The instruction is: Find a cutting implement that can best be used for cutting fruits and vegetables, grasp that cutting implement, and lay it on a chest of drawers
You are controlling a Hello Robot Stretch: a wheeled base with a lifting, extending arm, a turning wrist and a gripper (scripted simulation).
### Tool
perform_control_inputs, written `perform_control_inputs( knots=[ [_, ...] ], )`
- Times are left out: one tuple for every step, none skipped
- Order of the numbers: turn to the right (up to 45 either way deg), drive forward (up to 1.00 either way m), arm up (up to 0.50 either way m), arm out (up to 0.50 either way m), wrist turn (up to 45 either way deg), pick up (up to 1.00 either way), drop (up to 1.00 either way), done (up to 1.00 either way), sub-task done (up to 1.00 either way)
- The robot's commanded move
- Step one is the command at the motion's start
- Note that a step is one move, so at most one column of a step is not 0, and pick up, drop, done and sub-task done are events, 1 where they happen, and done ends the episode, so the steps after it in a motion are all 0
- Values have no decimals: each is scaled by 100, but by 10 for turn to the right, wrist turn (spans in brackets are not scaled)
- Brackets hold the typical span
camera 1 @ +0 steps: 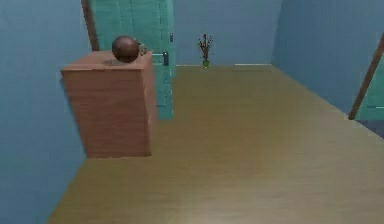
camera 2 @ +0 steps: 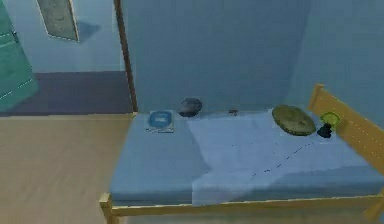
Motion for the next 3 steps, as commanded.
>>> perform_control_inputs(
  knots=[
    [30, 0, 0, 0, 0, 0, 0, 0, 0],
    [0, 100, 0, 0, 0, 0, 0, 0, 0],
    [0, 100, 0, 0, 0, 0, 0, 0, 0]
  ],
)
